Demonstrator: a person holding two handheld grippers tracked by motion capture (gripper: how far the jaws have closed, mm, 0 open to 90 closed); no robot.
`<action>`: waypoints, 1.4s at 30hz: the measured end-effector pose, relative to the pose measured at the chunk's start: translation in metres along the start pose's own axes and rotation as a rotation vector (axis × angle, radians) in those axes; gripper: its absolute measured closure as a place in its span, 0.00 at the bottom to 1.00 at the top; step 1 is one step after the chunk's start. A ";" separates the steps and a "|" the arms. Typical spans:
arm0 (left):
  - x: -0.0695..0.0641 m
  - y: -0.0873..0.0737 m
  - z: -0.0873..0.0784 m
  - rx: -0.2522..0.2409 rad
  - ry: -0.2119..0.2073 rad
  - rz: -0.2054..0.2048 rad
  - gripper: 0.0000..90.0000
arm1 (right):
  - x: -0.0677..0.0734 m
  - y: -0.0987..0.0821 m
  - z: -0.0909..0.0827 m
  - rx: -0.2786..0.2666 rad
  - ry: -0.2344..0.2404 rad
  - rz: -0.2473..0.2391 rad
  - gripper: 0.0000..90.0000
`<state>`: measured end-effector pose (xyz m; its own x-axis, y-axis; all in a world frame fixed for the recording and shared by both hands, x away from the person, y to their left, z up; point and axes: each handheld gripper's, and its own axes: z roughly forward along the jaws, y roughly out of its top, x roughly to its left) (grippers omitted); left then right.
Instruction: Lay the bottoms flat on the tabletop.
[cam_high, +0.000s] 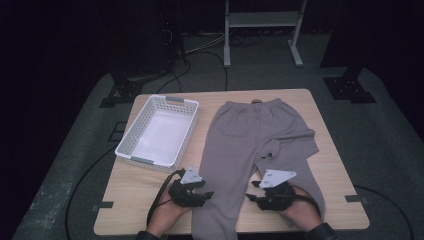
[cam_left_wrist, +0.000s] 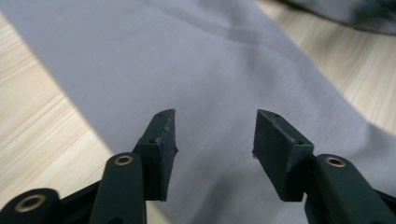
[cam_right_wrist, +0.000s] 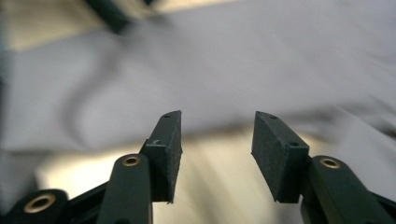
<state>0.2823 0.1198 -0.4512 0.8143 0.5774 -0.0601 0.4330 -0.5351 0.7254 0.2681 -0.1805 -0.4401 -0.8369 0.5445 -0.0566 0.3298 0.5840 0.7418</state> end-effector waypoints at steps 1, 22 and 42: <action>-0.002 0.002 0.004 0.004 -0.004 0.007 0.51 | -0.019 -0.011 -0.008 0.032 -0.046 0.037 0.55; 0.002 0.004 0.031 0.071 0.013 0.049 0.43 | -0.053 -0.053 -0.017 0.188 -0.061 0.162 0.97; 0.002 0.002 0.029 0.078 0.012 0.046 0.43 | 0.018 -0.067 -0.057 0.134 0.094 0.050 0.69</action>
<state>0.2963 0.1022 -0.4694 0.8292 0.5587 -0.0195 0.4248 -0.6070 0.6716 0.2064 -0.2437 -0.4528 -0.8530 0.5198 0.0459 0.4222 0.6358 0.6461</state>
